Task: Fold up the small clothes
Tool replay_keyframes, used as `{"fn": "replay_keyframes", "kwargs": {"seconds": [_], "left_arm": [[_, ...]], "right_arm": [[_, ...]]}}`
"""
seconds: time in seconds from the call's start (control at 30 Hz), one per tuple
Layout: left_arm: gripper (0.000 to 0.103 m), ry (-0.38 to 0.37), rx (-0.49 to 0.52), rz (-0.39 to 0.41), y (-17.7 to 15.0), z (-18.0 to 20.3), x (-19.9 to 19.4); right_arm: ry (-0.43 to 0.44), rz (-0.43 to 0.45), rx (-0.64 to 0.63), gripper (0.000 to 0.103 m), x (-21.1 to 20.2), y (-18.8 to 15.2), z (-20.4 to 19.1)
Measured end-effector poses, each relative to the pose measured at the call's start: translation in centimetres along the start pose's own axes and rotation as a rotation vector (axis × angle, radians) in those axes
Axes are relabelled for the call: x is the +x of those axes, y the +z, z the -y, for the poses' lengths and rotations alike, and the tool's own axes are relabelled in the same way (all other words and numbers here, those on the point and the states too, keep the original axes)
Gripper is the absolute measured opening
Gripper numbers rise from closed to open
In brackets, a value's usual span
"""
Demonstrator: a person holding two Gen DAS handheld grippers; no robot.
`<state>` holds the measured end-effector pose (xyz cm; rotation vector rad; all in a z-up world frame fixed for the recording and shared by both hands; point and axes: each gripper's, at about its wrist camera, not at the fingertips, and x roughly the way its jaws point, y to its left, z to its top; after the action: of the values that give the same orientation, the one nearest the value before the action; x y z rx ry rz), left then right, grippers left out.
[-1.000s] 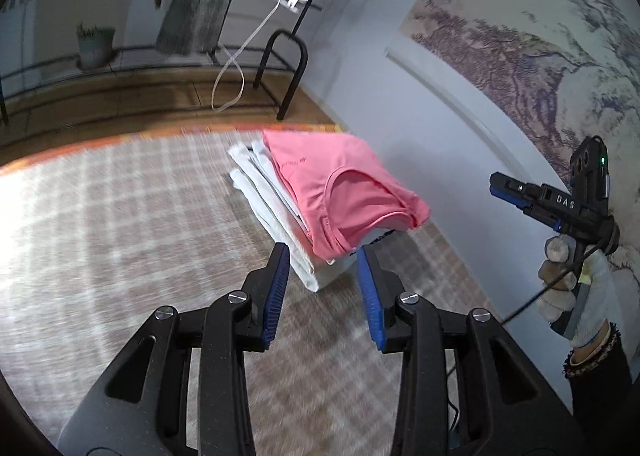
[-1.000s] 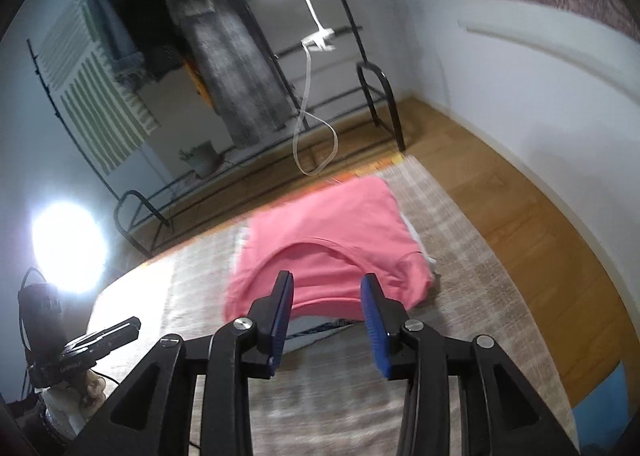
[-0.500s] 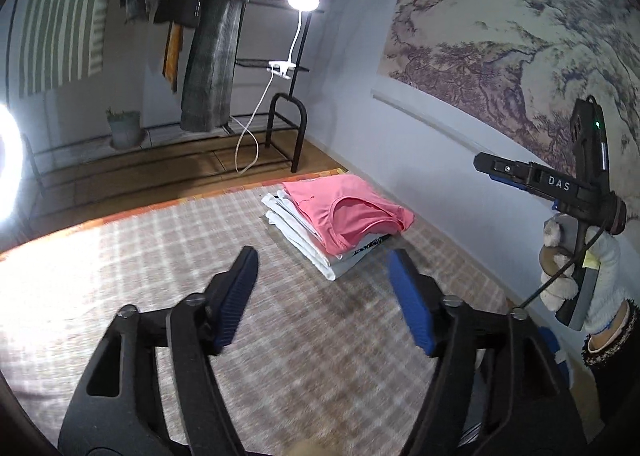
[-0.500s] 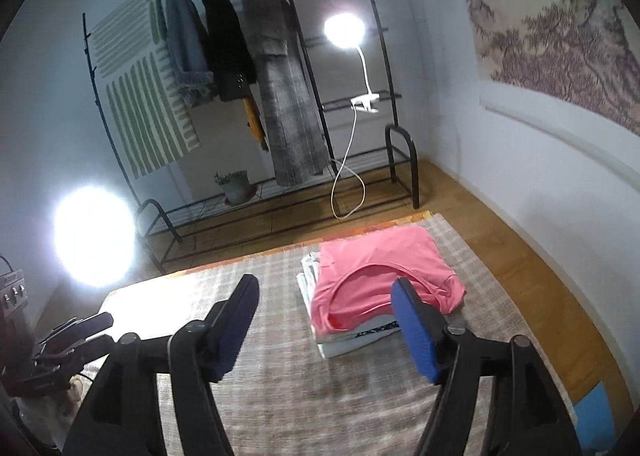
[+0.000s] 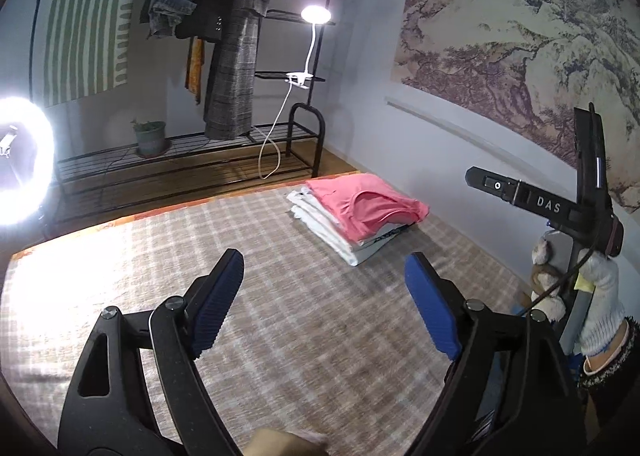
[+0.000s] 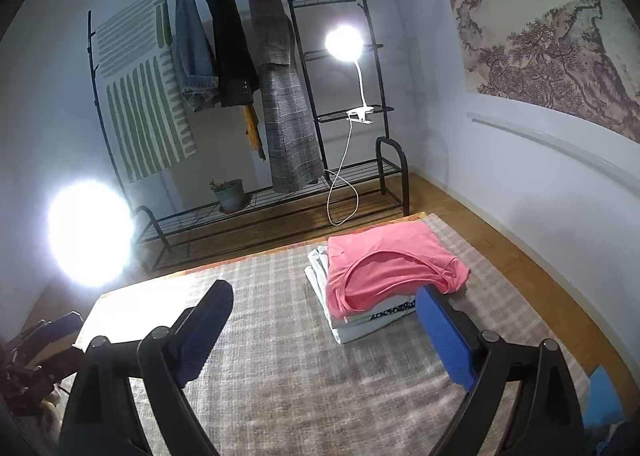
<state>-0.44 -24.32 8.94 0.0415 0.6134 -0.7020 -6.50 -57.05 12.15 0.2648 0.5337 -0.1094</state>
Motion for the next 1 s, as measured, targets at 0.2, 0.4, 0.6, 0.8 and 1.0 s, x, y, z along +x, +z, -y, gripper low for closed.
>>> {"fn": "replay_keyframes", "kwargs": {"seconds": [0.2, 0.4, 0.6, 0.8, 1.0], "left_arm": [[0.103, 0.074, 0.025, 0.035, -1.2, -0.7, -0.1], [0.103, 0.160, 0.069, 0.045, -2.4, -0.8, 0.4], [0.103, 0.131, 0.053, 0.004, -2.9, -1.1, 1.2], [0.103, 0.126, 0.058, -0.014, -3.4, -0.7, 1.6], [0.103, 0.128, 0.054, -0.020, -3.5, -0.8, 1.7]], "right_arm": [[-0.029, 0.023, -0.019, 0.103, 1.4, -2.8, -2.2], [-0.040, 0.001, -0.012, 0.103, 3.0, -4.2, -2.6], [-0.053, -0.002, 0.008, 0.103, 3.6, -4.5, -2.2], [-0.076, 0.004, 0.035, 0.103, 3.9, -4.4, -1.4], [-0.076, 0.007, 0.022, 0.103, 4.1, -4.5, -1.8]]}}
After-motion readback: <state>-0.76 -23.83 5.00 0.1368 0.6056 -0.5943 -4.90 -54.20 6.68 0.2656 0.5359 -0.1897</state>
